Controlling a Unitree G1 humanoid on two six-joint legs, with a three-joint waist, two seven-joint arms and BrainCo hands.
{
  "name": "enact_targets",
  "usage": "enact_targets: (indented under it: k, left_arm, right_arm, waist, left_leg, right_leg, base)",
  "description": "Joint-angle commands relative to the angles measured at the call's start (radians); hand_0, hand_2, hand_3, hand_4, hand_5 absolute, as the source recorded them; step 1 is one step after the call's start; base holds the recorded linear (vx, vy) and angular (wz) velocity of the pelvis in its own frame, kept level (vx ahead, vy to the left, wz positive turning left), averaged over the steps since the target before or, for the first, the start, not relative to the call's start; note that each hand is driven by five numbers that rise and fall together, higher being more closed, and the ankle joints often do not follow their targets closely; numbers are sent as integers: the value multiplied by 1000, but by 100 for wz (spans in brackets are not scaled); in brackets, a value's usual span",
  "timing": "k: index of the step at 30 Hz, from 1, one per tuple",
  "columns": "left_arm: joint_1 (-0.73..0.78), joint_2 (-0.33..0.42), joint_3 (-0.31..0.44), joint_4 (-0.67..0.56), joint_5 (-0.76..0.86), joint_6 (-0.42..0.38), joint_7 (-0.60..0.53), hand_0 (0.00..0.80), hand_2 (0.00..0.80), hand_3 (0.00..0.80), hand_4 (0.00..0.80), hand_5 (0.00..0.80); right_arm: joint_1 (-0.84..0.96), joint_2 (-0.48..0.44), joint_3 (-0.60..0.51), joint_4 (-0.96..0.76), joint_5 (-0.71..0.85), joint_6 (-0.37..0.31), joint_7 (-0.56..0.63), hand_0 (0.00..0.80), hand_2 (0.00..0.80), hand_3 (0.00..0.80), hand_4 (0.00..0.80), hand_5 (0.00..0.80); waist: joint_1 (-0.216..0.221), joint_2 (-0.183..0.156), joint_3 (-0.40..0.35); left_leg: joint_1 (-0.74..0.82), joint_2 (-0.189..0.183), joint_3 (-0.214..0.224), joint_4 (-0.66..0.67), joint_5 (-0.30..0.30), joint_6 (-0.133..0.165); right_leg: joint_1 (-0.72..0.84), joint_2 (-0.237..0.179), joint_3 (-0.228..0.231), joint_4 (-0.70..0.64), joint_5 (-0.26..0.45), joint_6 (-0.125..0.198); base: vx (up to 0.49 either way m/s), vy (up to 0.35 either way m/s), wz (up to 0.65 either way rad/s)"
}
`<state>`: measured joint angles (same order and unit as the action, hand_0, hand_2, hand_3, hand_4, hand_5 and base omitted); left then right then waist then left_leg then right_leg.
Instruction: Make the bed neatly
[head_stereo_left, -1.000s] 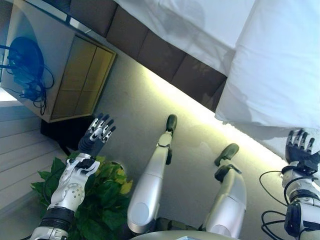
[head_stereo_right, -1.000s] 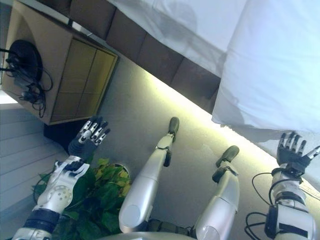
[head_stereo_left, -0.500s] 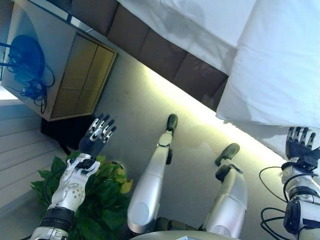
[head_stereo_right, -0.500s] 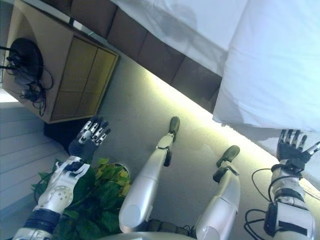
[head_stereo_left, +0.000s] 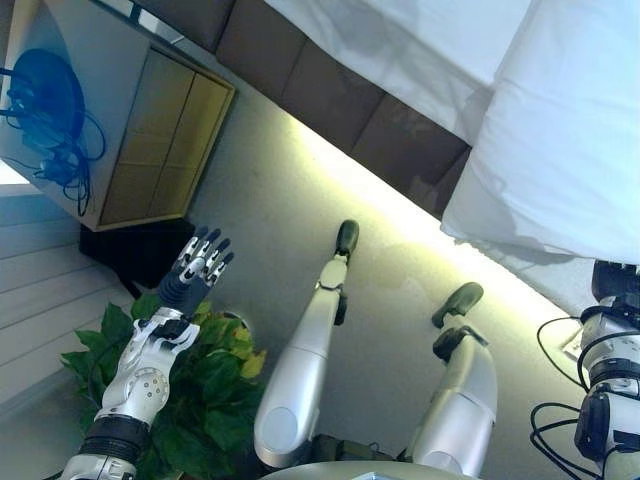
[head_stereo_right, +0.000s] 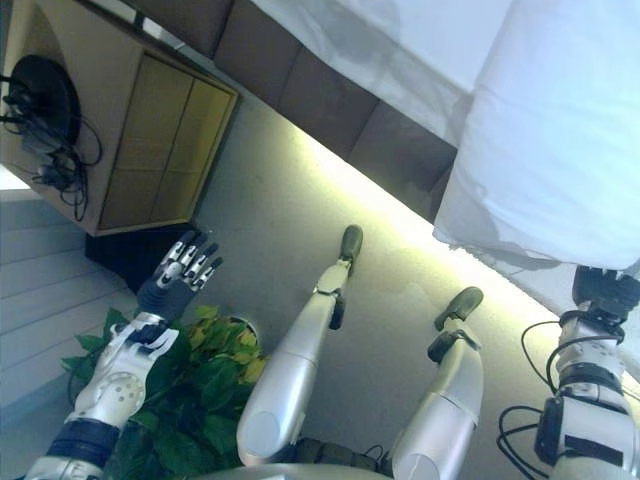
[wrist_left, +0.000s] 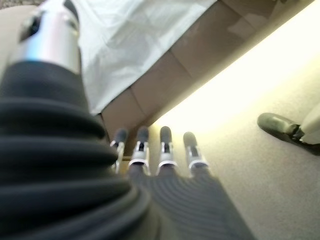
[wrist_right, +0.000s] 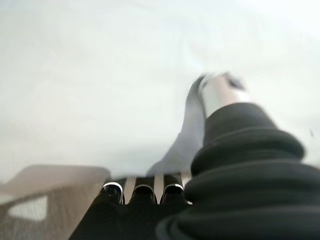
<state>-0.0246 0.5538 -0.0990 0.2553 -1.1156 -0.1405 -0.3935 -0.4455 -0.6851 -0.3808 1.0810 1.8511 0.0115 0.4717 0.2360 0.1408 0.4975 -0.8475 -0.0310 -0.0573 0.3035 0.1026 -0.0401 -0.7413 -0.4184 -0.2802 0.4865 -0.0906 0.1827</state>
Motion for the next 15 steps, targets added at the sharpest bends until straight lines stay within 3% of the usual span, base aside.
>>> enact_targets:
  k: [1, 7, 15]
  left_arm:
    - [28, -4, 34, -44, -13, -7, -22, 0, 0, 0, 0, 0]
    - [22, -17, 43, -37, -11, 20, -9, 0, 0, 0, 0, 0]
    - [-26, -56, 20, -10, 28, 48, 17, 0, 0, 0, 0, 0]
  right_arm:
    - [29, -28, 23, -79, -86, -19, 64, 800, 800, 800, 800, 800]
    - [51, 42, 79, -94, -258, -36, 90, 800, 800, 800, 800, 800]
    - [-9, 166, 210, -64, -410, 12, 104, 800, 800, 800, 800, 800]
  waist:
    - [14, 40, 22]
    - [19, 25, 22]
    - [56, -3, 3]
  left_leg:
    - [9, 60, -37, 38, 50, -69]
    - [78, 52, -43, 30, 42, -72]
    - [157, 45, -66, 22, 31, -80]
  right_leg:
    - [42, -79, 65, -130, 213, 69]
    - [144, -80, 45, -166, 221, 73]
    - [308, -80, -10, -240, 239, 77]
  base:
    - [32, 26, 5]
    - [43, 24, 3]
    - [55, -11, 5]
